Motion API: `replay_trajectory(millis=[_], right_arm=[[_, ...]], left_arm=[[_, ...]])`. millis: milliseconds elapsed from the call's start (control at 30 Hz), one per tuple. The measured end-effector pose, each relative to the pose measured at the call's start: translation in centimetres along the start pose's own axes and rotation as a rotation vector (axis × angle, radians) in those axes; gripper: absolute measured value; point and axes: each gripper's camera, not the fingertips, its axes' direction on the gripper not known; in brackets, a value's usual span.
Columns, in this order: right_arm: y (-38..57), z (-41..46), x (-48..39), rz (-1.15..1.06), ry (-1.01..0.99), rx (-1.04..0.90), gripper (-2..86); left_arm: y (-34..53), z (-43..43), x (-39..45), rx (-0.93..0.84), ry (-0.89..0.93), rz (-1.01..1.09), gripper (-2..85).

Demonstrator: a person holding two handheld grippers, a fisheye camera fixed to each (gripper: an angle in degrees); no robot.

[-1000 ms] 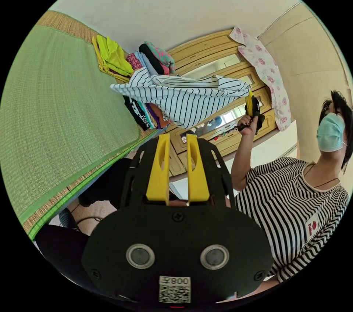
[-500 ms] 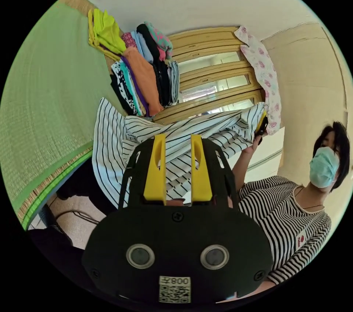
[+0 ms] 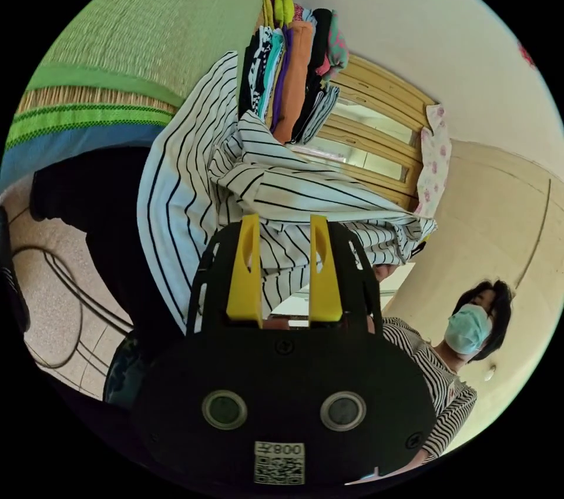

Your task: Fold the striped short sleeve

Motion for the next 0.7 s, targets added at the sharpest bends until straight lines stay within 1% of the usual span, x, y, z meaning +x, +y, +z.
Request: replay_trajectory(millis=[67,233,300,400,467,500,600,700], right_arm=[[0.2,0.1,0.4,0.001,-0.001,0.001,0.4],[1.0,0.1,1.8,0.017,0.001,0.008,0.4],[1.2,0.1,2.3,0.022,0.003,0.012,0.4],[1.6,0.2,3.2,0.03,-0.007,0.021,0.4],[1.7,0.4,3.6,0.033,-0.012,0.023,0.4],[1.8,0.6,3.8,0.034,-0.017,0.024,0.4],[1.8,1.1,4.3,0.035,-0.027,0.023,0.4],[1.8,1.4,4.6,0.037,-0.033,0.019,0.4]], left_arm=[[-0.6,0.5,-0.9,0.011,0.08,-0.055,10.8],[-0.9,1.2,0.1,0.006,0.09,-0.044,4.5],[-0.8,1.1,0.8,-0.001,0.09,-0.029,3.6],[0.1,-0.2,2.0,0.013,0.037,-0.023,5.8],[1.2,-1.5,2.2,0.037,-0.069,-0.071,9.1],[1.5,-1.7,2.1,0.041,-0.079,-0.088,9.7],[2.3,-1.5,1.4,0.064,0.011,-0.139,11.7],[2.5,-0.2,1.9,0.038,0.036,-0.135,11.2]])
